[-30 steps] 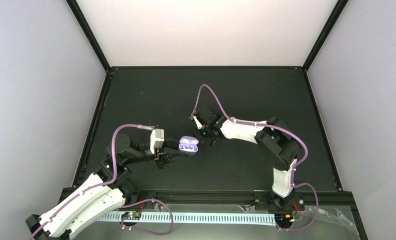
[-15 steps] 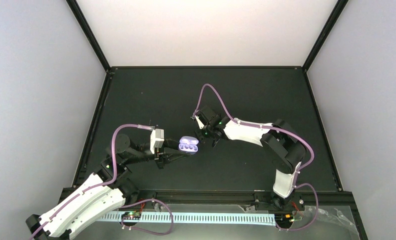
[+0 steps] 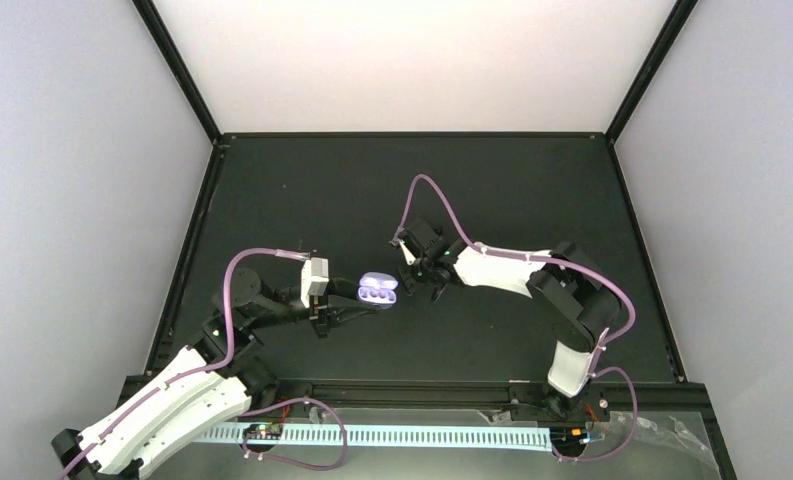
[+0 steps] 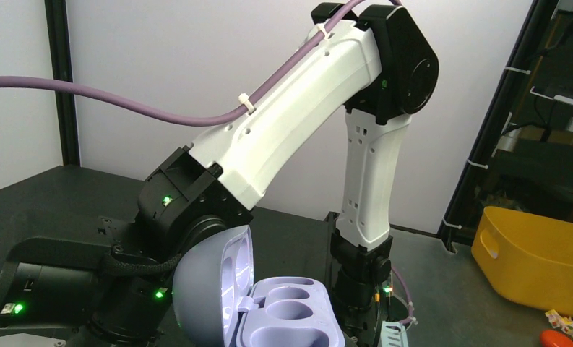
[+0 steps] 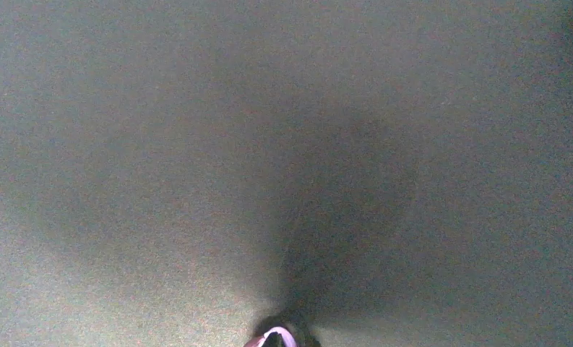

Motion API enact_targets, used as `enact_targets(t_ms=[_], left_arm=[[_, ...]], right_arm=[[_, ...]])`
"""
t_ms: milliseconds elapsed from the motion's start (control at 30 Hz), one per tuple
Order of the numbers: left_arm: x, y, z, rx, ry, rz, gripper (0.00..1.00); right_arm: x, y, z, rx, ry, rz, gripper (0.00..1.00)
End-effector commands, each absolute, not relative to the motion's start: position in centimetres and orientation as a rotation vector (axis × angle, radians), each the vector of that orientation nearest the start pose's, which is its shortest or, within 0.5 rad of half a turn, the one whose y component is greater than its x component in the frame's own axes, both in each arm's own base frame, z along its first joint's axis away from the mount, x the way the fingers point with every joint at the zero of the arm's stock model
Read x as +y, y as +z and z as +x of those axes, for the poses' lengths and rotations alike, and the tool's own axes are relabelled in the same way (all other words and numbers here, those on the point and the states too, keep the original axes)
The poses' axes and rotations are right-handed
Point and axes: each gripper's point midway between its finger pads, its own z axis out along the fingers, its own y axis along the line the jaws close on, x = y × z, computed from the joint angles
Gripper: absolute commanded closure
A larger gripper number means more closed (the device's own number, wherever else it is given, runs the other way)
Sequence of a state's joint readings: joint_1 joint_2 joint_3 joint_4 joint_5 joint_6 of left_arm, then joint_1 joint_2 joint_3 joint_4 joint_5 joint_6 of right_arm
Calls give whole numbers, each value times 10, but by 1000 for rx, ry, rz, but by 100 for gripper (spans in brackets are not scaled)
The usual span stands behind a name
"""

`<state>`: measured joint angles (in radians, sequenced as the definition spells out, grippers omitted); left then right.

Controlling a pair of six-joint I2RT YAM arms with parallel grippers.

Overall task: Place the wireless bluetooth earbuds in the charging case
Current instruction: Pick up the earbud from the center of the board.

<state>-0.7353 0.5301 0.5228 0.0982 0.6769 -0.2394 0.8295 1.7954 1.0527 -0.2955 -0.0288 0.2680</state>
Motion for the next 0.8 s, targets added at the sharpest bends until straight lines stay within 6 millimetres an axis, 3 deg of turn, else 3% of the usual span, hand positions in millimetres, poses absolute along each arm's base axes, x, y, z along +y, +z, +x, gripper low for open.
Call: enact_targets(t_ms=[0, 367, 500, 633, 767], left_arm=[[-244, 329, 105, 1312, -1270, 956, 98], [-243, 329, 105, 1311, -1270, 954, 98], [-242, 330, 104, 1307, -1268, 952, 98], [-240, 332, 103, 1296, -1265, 948, 98], [-238, 337, 100, 1272, -1266, 944, 98]], right_arm=[[316, 54, 286, 2527, 435, -718, 95], [316, 62, 284, 2517, 462, -707, 99], [311, 76, 285, 2474, 475, -658, 99], [307, 120, 280, 2326, 607, -580, 99], [295, 194, 266, 2078, 749, -527, 99]])
